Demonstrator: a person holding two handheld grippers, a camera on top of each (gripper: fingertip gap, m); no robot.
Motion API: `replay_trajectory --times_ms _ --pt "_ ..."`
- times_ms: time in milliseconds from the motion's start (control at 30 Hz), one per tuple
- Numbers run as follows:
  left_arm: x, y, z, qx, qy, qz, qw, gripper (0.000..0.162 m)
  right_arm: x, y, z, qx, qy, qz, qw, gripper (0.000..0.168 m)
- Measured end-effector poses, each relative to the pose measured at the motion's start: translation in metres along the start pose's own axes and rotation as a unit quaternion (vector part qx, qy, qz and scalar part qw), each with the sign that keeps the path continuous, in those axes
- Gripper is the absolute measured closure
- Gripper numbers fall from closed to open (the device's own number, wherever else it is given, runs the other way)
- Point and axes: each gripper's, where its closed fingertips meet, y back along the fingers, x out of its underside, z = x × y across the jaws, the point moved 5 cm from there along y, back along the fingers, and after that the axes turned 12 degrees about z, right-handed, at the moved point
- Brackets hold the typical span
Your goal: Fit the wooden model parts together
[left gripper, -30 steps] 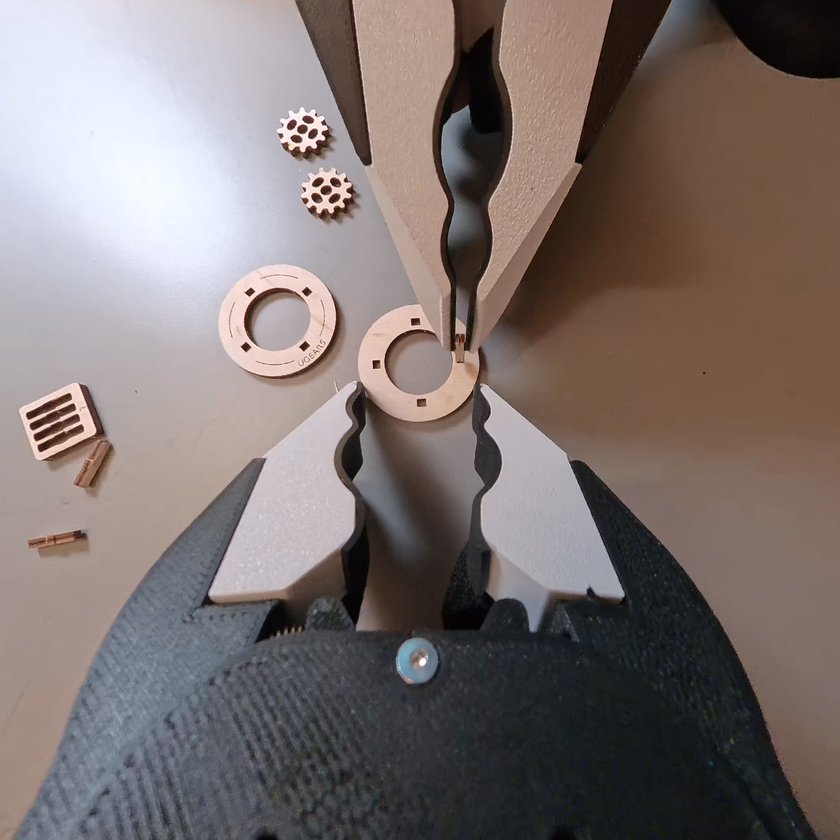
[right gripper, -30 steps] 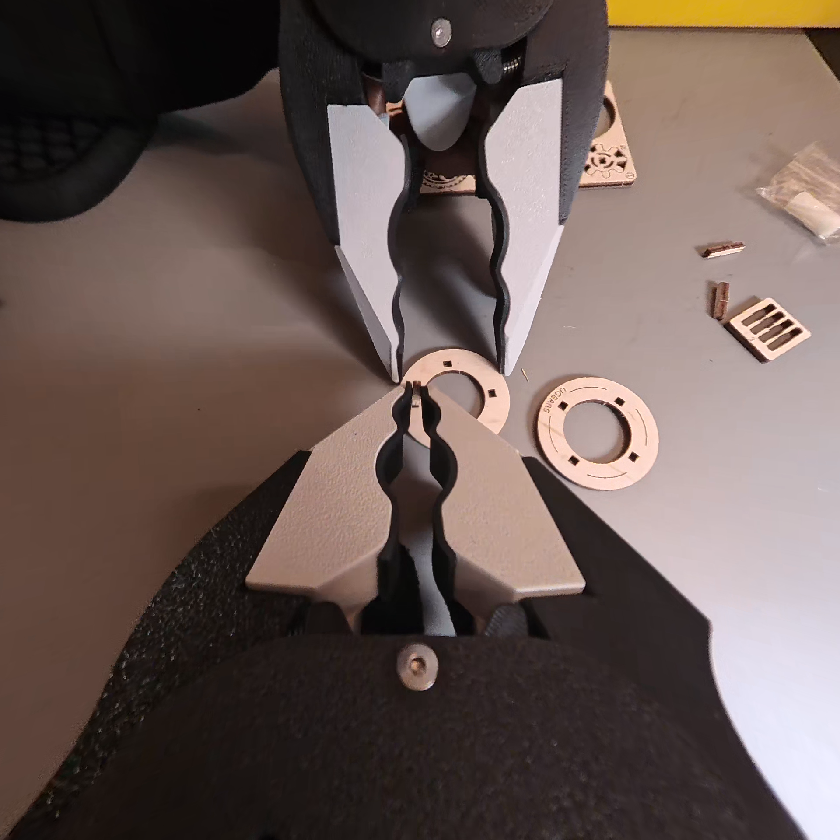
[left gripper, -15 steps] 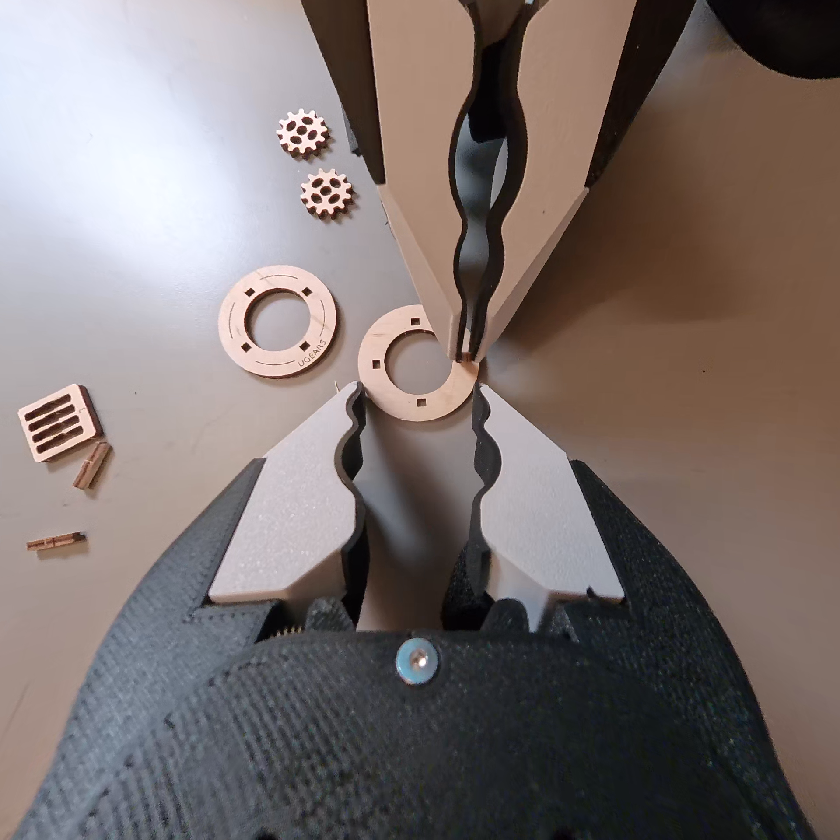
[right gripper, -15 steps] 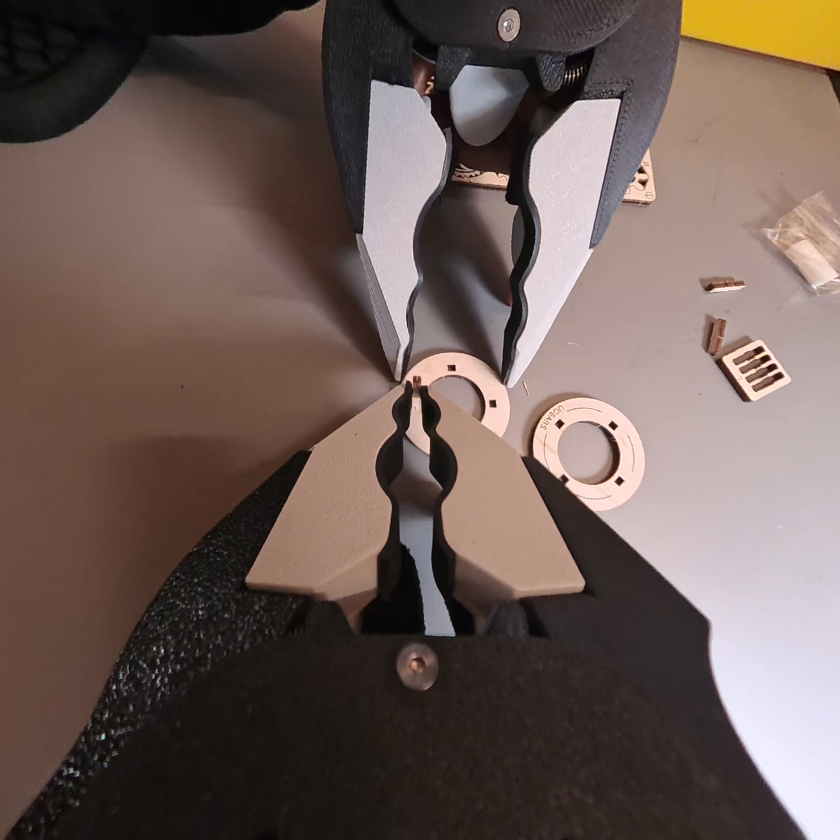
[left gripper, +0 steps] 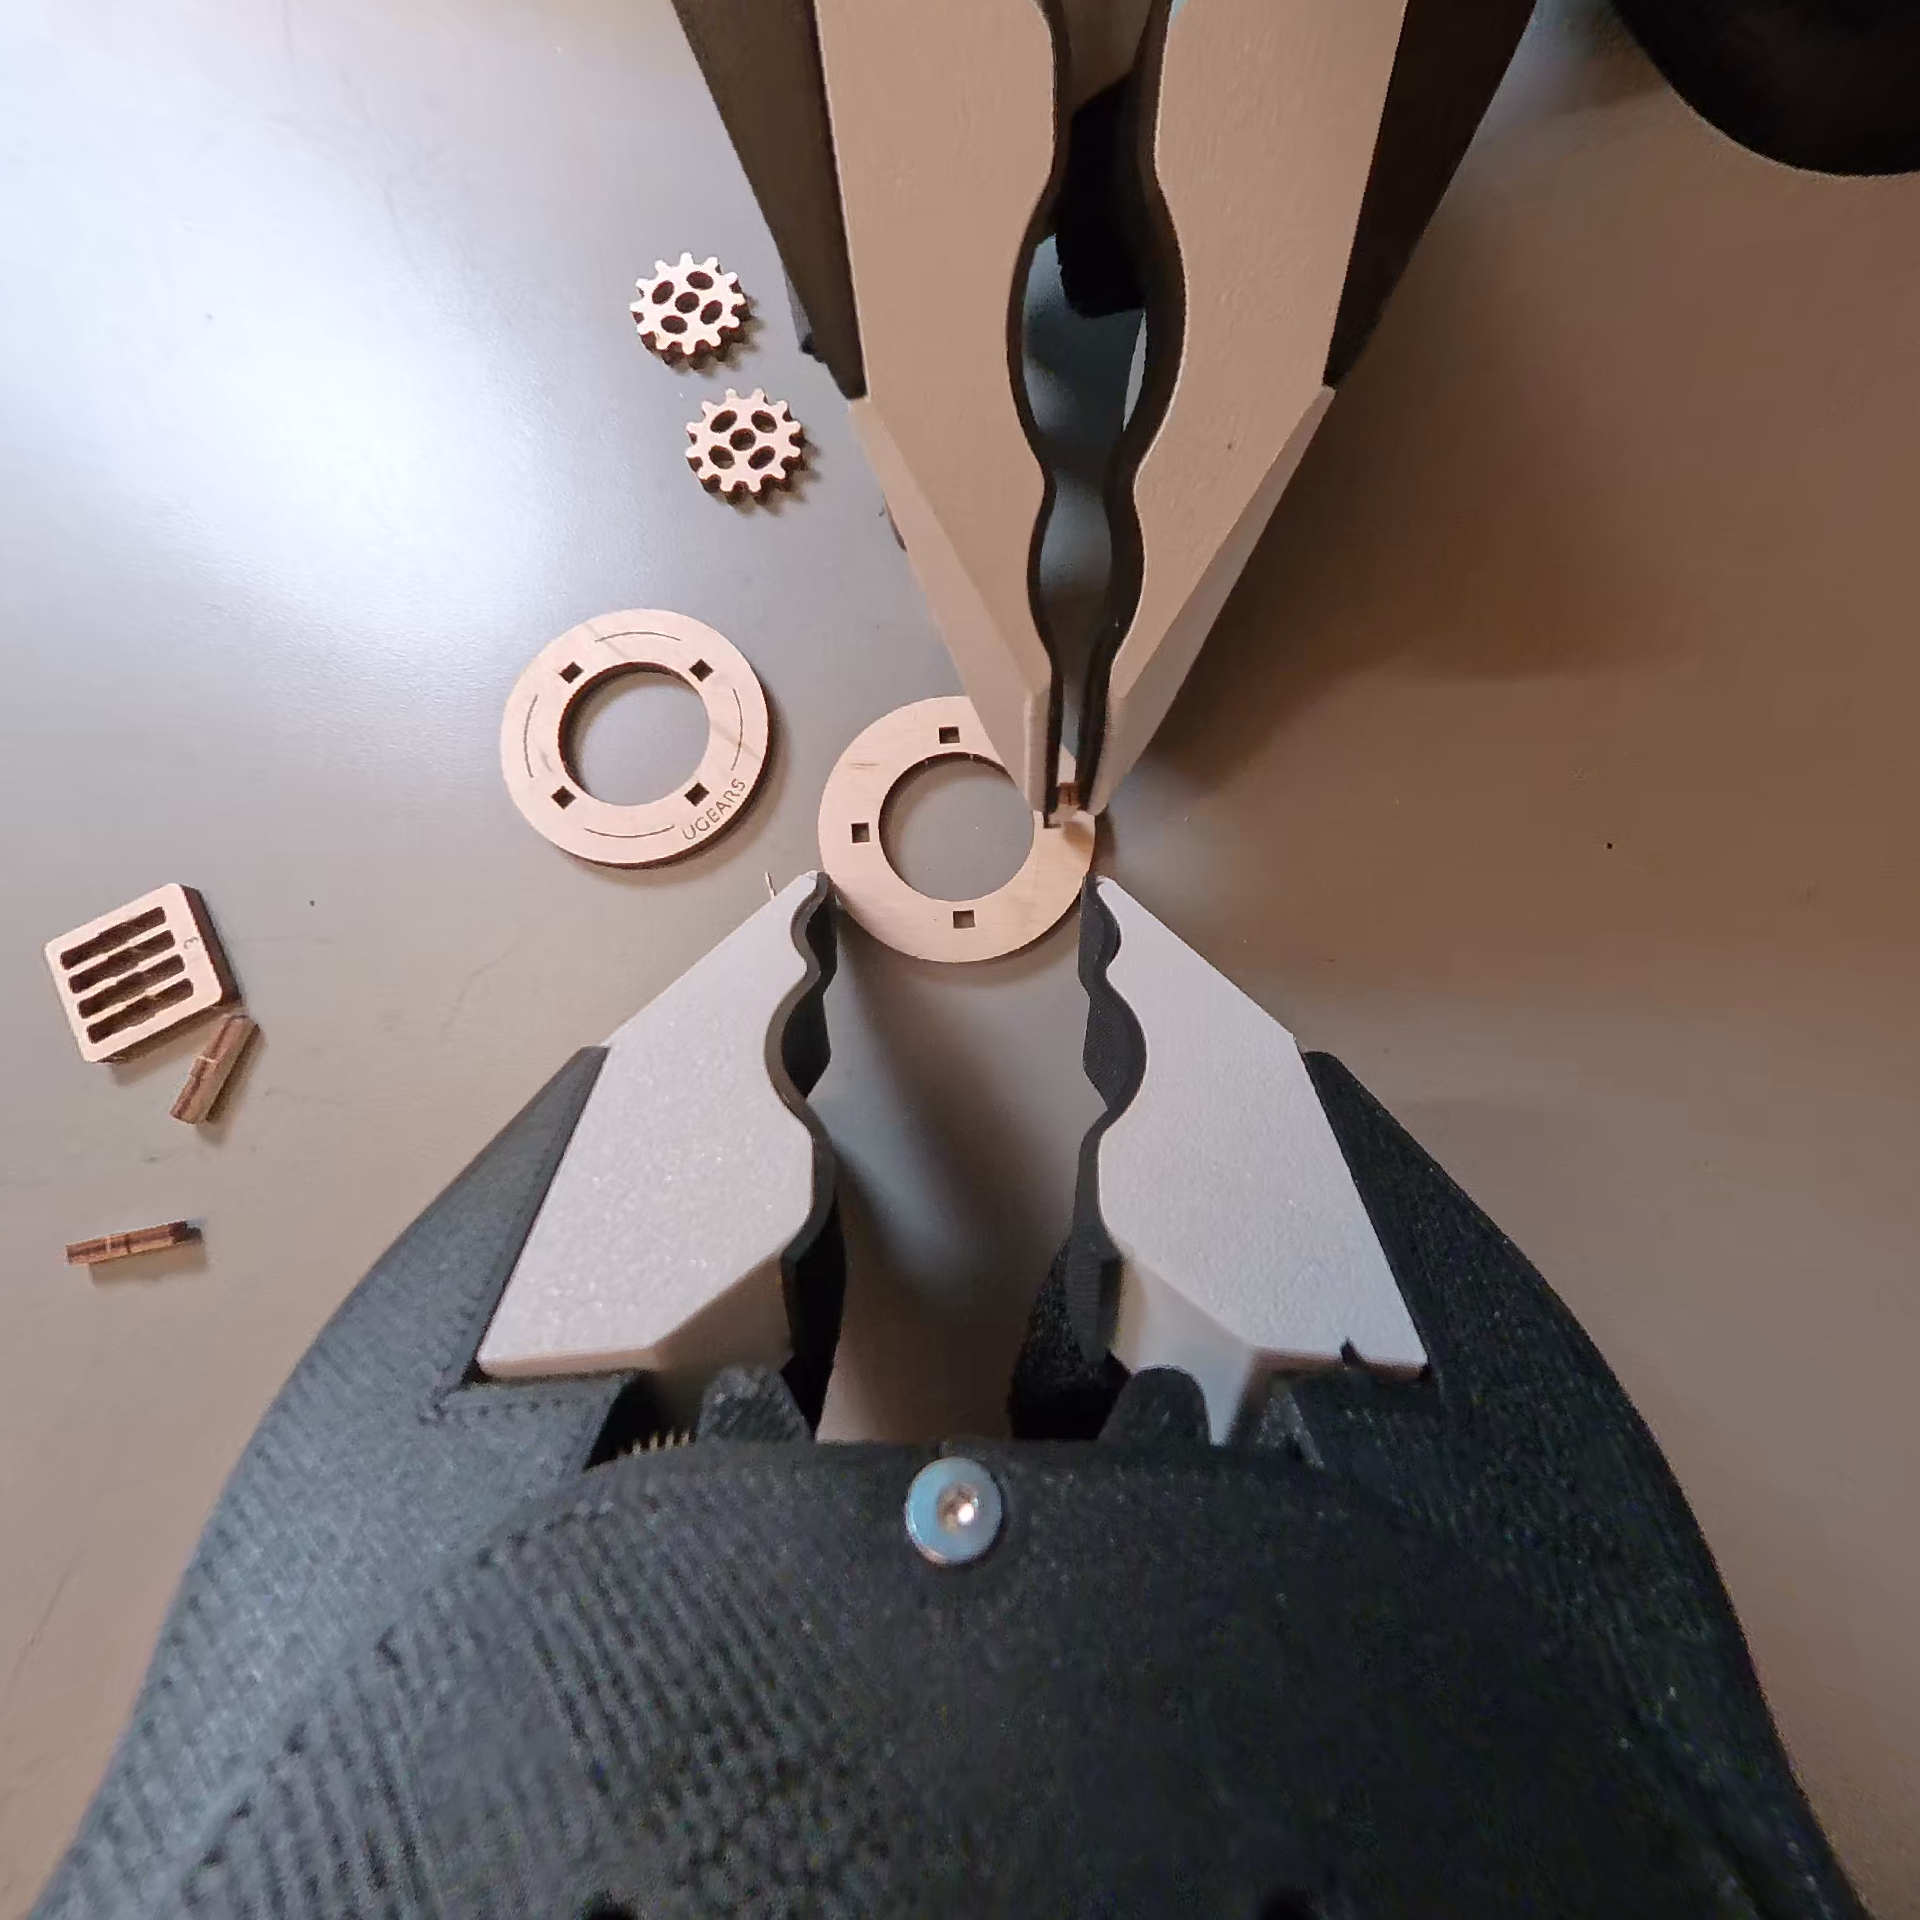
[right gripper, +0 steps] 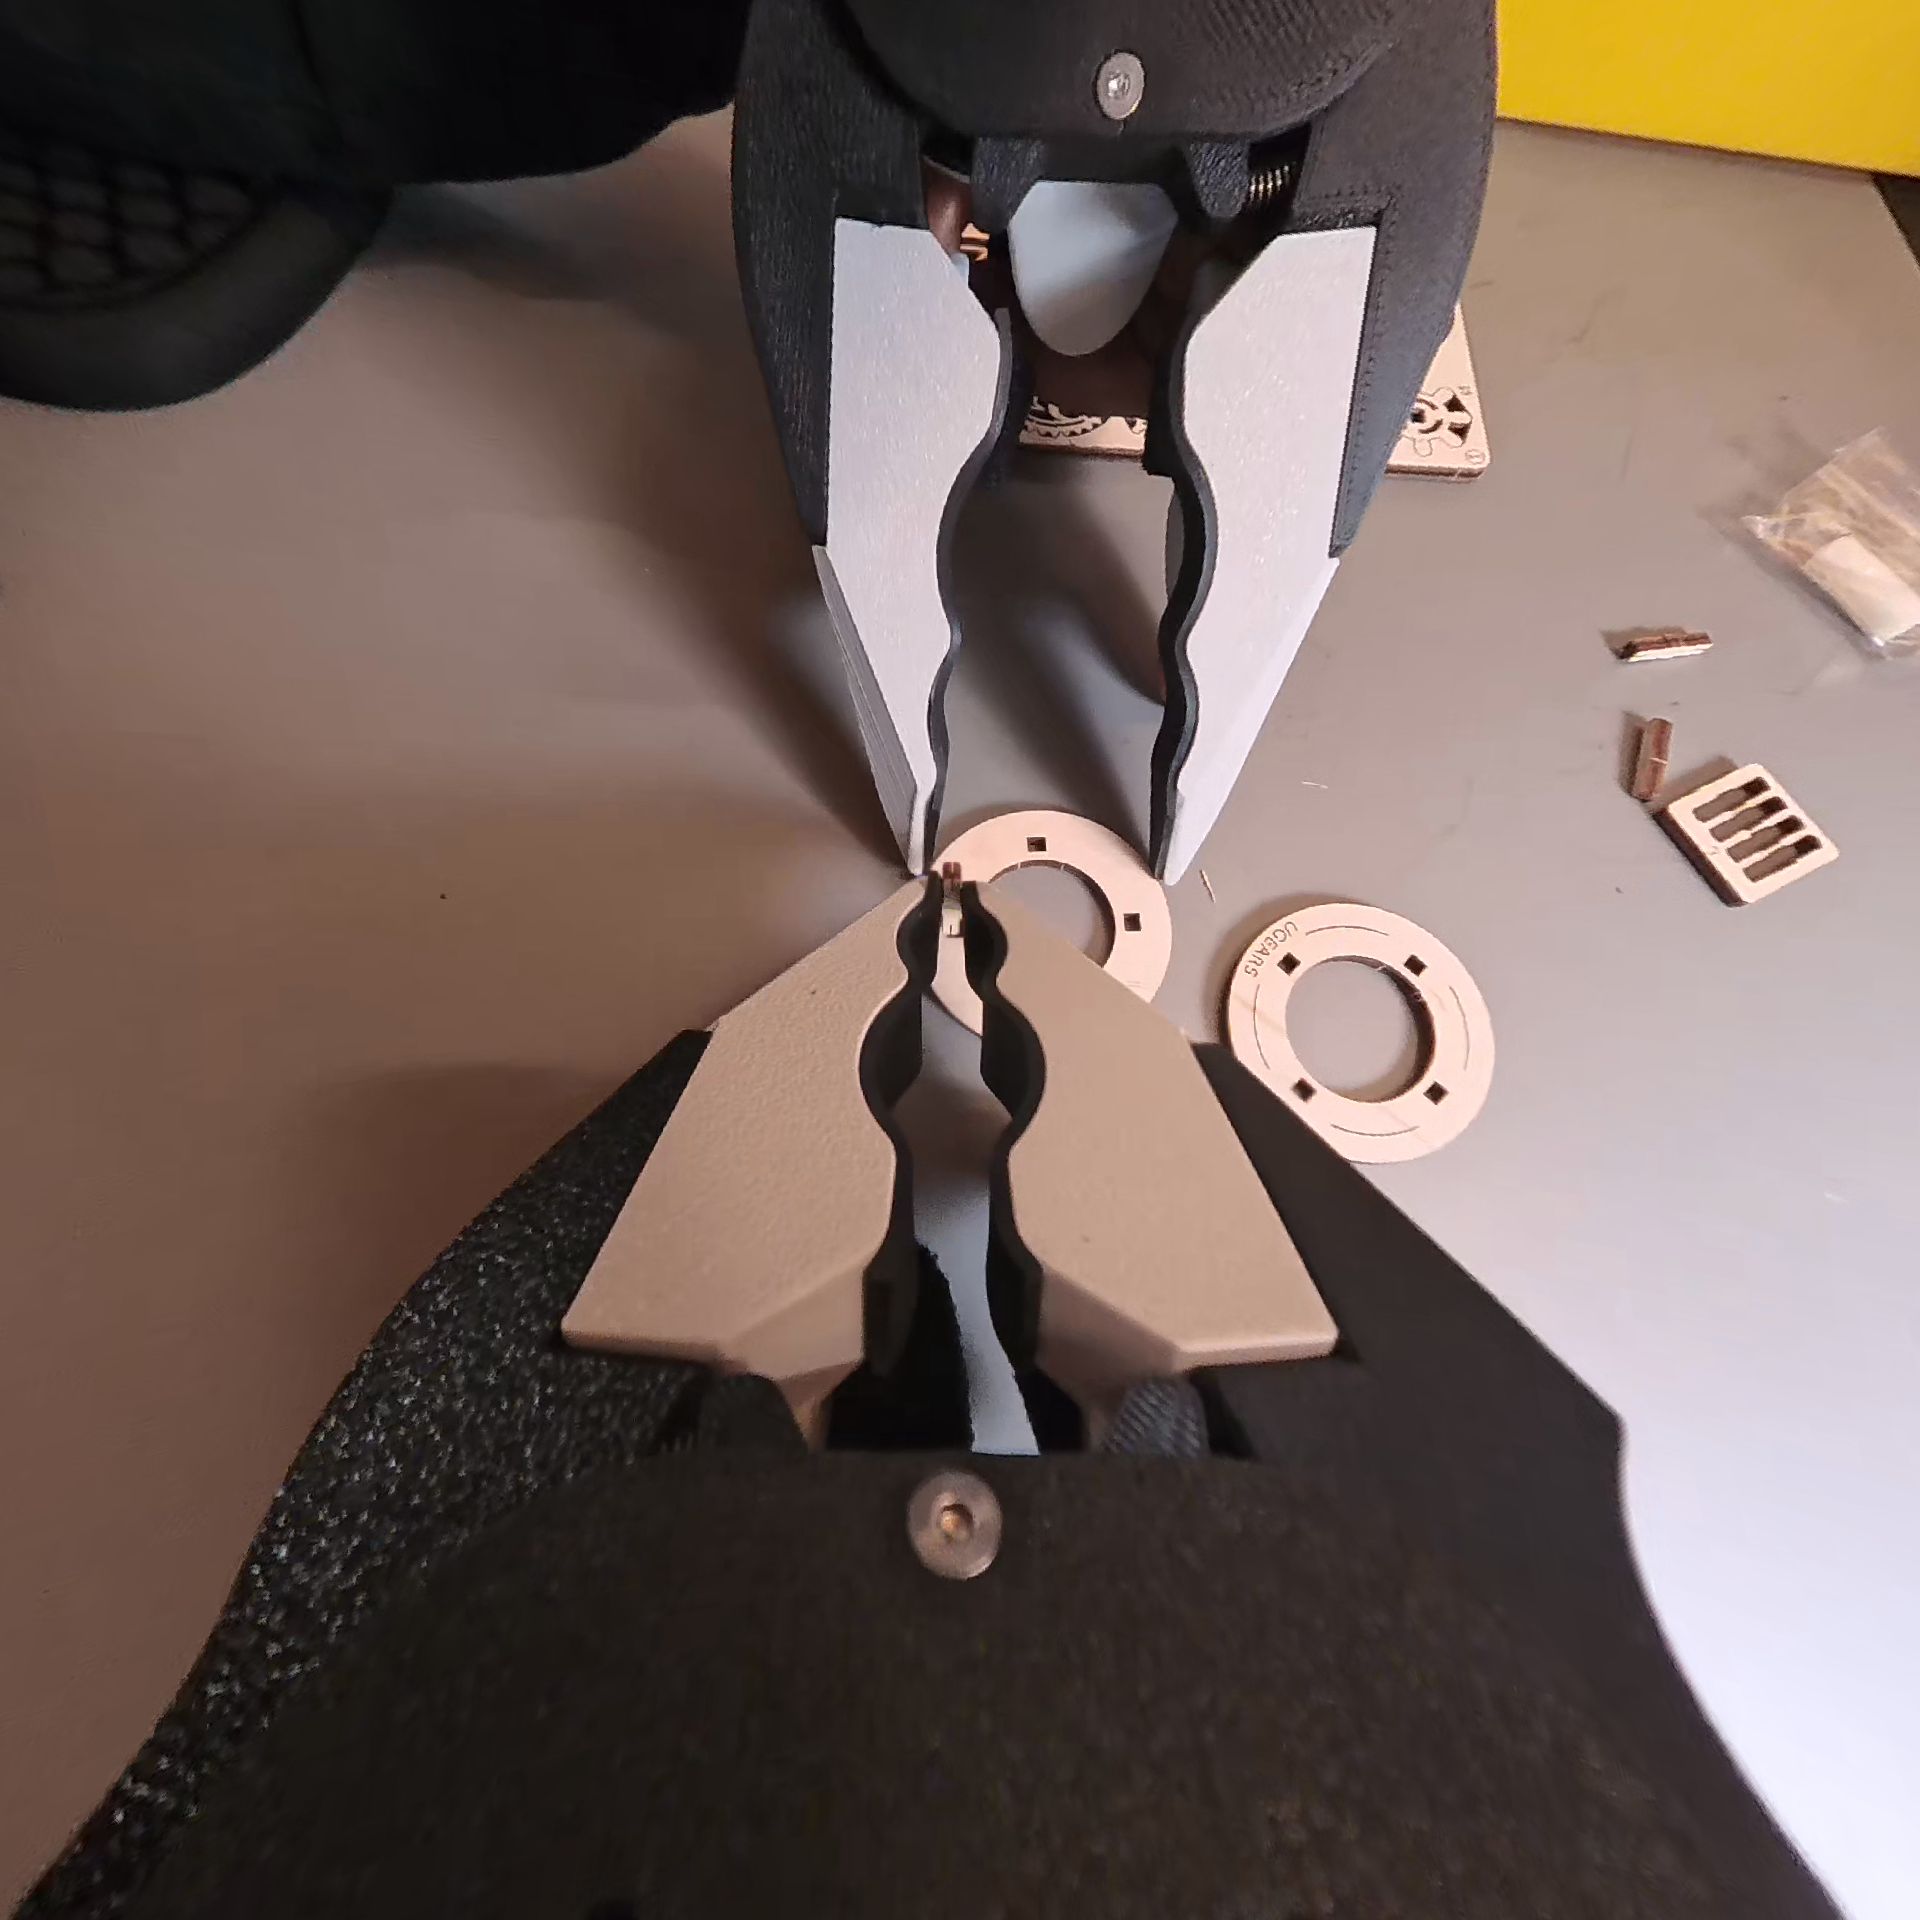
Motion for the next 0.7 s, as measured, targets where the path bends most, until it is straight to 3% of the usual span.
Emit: replay_trajectory --times_ms 700 --pt "0.0006 0.0000 -0.0003 0.000 -0.002 -0.001 1.000 0.116 -0.0001 -0.0021 0.0002 0.016 0.017 0.002 1.000 0.167"
